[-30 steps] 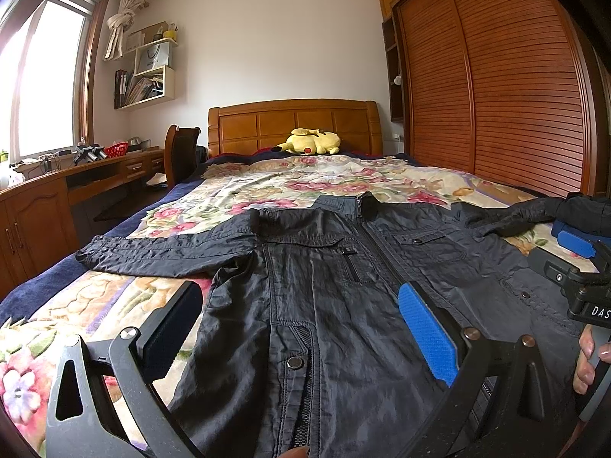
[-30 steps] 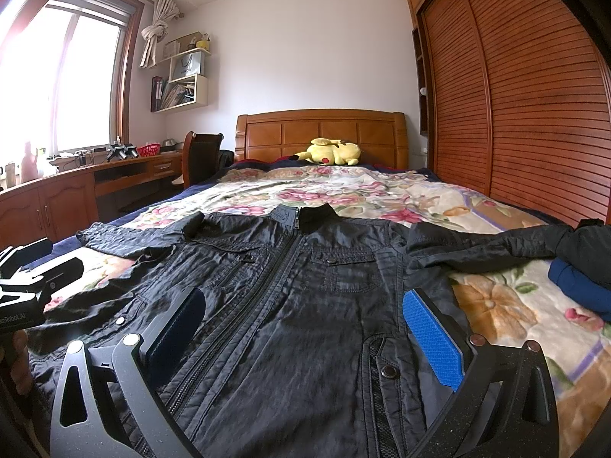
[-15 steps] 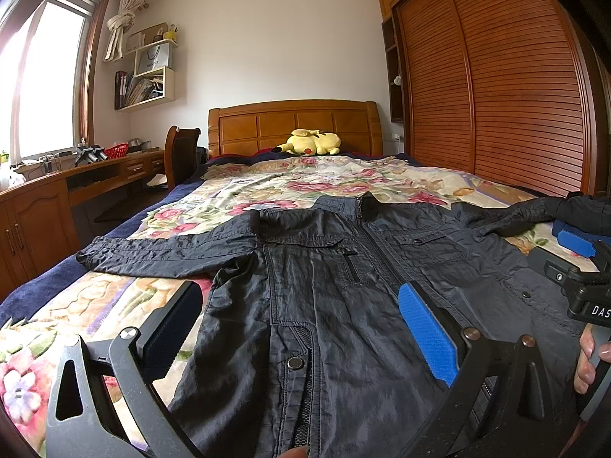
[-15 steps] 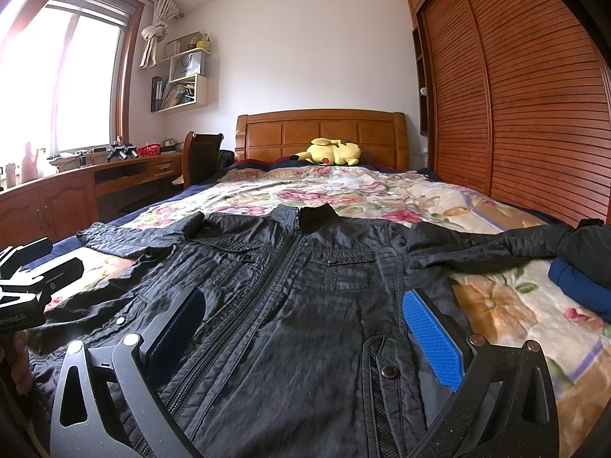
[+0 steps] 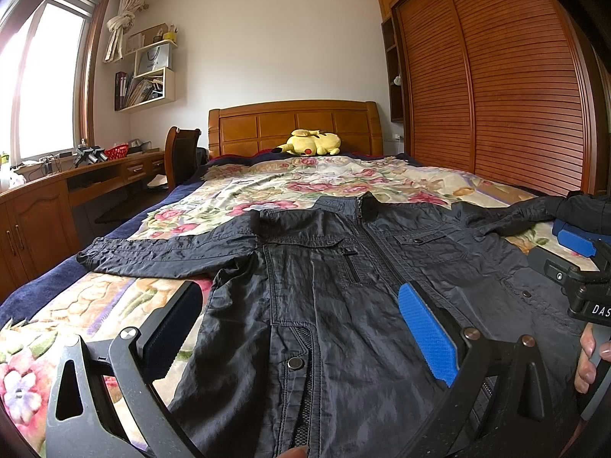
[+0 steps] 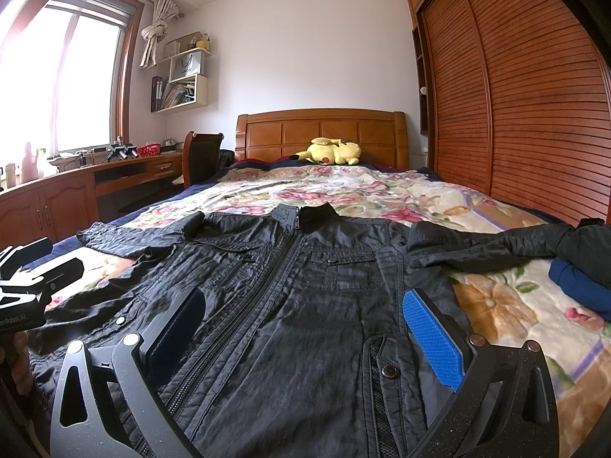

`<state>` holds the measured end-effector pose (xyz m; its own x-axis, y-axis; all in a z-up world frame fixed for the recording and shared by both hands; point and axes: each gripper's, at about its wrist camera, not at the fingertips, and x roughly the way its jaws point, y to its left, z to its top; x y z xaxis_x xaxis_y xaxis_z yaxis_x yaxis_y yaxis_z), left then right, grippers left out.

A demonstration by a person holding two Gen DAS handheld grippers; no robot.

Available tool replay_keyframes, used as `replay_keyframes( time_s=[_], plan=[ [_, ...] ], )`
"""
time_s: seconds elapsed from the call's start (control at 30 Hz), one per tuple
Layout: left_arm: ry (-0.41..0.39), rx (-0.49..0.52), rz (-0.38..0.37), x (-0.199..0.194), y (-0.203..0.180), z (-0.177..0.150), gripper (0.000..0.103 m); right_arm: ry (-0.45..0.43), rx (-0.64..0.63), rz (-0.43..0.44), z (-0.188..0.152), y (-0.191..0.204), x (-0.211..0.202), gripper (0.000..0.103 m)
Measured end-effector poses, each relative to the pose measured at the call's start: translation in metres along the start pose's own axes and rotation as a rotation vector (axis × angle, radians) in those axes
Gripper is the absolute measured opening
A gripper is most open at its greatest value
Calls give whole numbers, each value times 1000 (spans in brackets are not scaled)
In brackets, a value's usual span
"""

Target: Fold large clothes

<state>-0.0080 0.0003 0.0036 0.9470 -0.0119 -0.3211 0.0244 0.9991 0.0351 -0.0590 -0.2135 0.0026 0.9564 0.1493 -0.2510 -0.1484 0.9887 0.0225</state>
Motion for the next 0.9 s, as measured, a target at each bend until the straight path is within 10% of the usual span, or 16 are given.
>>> replay_keyframes(
  time_s=[0.9],
  plan=[
    [28, 5, -4, 3, 6, 7, 103, 19, -4, 38, 3, 6, 6, 103]
  ],
)
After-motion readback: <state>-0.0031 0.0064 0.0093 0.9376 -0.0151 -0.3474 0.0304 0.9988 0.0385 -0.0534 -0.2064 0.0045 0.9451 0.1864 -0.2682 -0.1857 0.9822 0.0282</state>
